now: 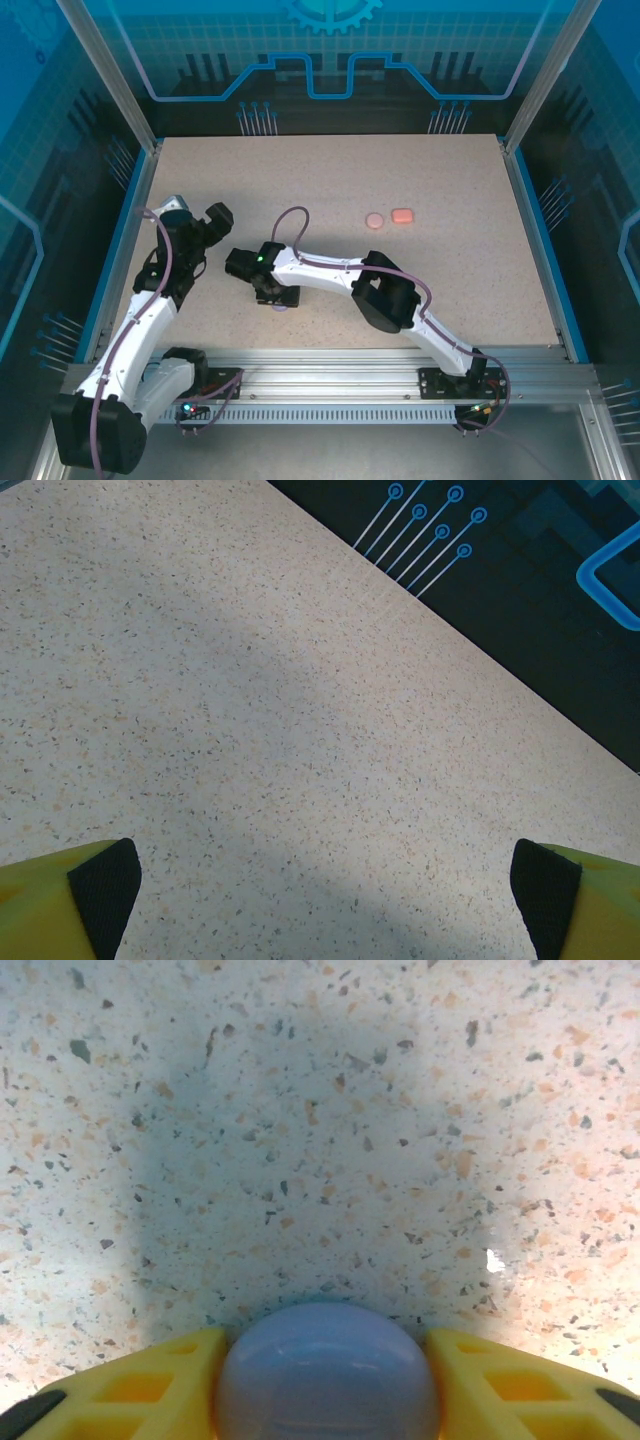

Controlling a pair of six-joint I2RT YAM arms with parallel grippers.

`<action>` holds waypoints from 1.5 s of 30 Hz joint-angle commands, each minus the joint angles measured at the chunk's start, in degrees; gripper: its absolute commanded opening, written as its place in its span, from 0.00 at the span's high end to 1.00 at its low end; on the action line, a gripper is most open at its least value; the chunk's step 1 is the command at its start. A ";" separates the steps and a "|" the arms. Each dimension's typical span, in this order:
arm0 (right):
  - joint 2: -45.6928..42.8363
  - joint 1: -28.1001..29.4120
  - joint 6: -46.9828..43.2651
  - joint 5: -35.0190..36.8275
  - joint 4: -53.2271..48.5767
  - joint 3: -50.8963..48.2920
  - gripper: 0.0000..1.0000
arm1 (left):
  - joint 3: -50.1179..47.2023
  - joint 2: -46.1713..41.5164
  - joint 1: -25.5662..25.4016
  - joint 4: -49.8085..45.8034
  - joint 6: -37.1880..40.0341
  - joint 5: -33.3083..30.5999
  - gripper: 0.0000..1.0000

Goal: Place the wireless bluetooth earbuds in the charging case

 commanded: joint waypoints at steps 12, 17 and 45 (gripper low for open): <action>-19.61 -6.92 -2.67 6.12 5.07 -22.76 0.54 | -5.12 2.43 -0.01 8.97 -5.14 16.28 0.01; -27.53 -13.32 -6.38 6.02 7.39 -30.81 0.54 | -7.10 3.75 -2.89 11.41 -7.01 20.30 0.01; -33.44 -30.45 -7.01 -12.97 22.33 -38.94 0.54 | -17.31 13.89 -27.13 39.75 -12.89 12.37 0.01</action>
